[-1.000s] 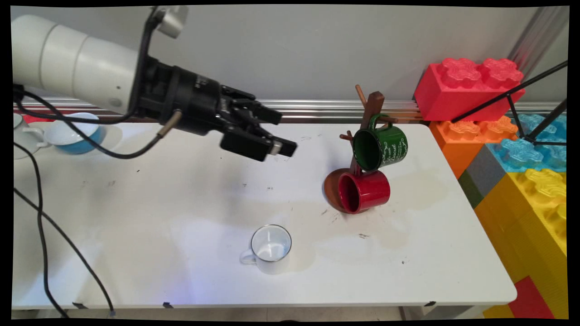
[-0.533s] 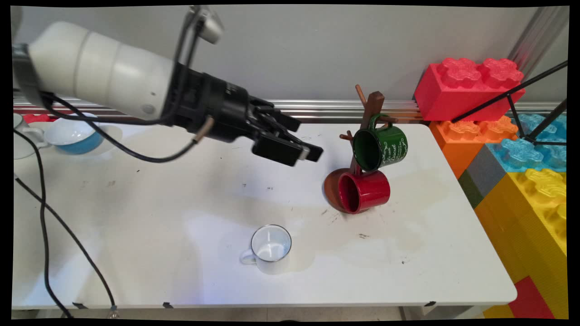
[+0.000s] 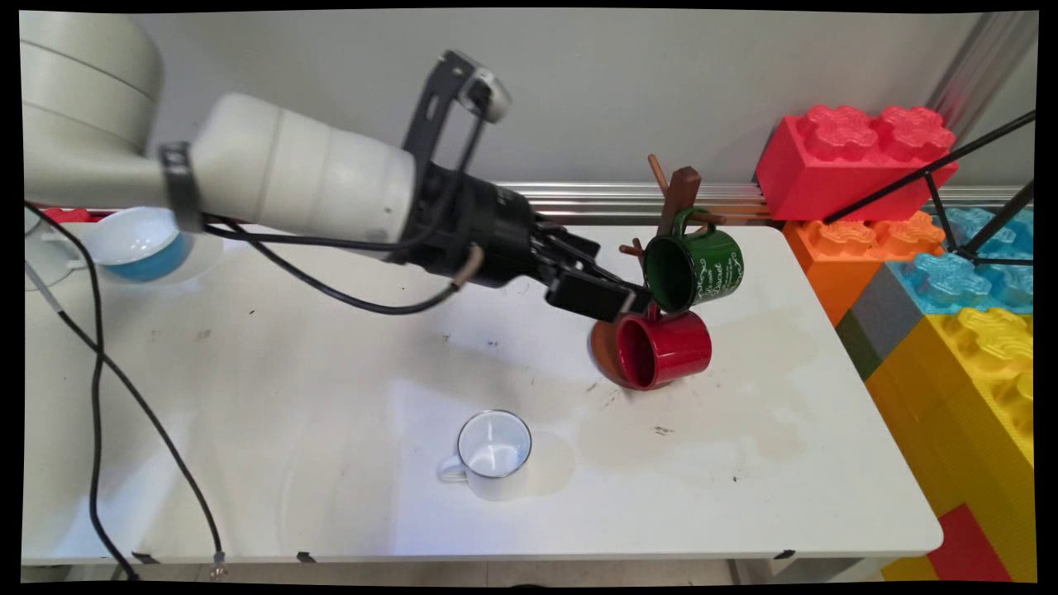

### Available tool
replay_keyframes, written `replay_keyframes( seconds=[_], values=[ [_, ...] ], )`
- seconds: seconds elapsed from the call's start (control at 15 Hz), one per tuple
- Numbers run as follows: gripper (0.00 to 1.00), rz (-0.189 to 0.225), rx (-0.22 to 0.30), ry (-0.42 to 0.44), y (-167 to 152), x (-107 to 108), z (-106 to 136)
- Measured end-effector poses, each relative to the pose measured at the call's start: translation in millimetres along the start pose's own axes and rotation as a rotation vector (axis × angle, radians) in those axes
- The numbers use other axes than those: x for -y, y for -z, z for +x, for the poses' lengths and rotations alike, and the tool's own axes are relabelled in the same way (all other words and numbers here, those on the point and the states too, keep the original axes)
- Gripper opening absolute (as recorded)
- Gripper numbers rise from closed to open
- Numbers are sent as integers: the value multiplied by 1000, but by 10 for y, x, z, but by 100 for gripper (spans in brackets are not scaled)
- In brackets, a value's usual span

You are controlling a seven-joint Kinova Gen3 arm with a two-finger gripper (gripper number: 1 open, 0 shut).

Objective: Pick up the green mug from the rack

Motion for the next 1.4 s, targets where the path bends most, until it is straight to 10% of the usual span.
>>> replay_keyframes(
  seconds=[1.4],
  values=[
    [100,46,-75,168,-1184,-42,-27]
  ],
)
